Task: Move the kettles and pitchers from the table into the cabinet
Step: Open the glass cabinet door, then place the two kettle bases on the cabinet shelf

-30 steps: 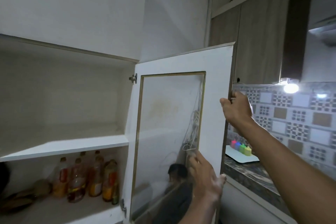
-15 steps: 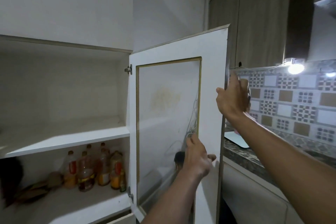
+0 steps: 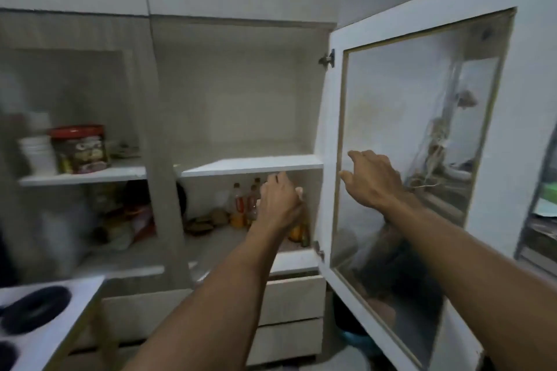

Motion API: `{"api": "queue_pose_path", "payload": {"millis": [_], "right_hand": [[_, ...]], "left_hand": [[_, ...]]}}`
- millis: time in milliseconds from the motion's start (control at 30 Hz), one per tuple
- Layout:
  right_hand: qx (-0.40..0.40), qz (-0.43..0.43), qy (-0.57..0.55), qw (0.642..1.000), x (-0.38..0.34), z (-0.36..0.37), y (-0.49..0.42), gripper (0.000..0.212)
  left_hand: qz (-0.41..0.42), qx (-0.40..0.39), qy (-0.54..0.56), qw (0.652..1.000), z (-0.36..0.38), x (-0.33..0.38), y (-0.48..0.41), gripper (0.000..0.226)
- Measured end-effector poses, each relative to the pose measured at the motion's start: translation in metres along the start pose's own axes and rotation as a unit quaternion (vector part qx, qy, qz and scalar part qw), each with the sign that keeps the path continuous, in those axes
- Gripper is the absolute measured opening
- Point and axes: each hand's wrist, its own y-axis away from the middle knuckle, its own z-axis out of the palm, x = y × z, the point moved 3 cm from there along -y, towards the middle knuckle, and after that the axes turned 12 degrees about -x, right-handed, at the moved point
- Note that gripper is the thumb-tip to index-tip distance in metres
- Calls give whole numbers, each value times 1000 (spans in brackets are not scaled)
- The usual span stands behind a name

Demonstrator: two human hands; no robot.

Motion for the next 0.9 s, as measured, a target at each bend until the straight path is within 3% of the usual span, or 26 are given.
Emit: {"api": "queue_pose_path", "payload": {"millis": [233, 433, 667, 900], "right_hand": [[-164, -165, -18, 972, -155, 146, -37, 45], [-255, -309, -15, 916, -277, 248, -56, 50], [-324, -457, 0, 828, -356, 334, -71, 57], [-369, -511, -7, 777, -390, 389, -103, 56]], "left_hand": [[-221, 64, -19, 973, -63, -183, 50, 40], [-421, 125, -19, 898, -99, -299, 110, 43], [-558, 215, 14, 801, -90, -347, 131, 44], [-613, 266, 46, 743, -61, -383, 118, 56]]}}
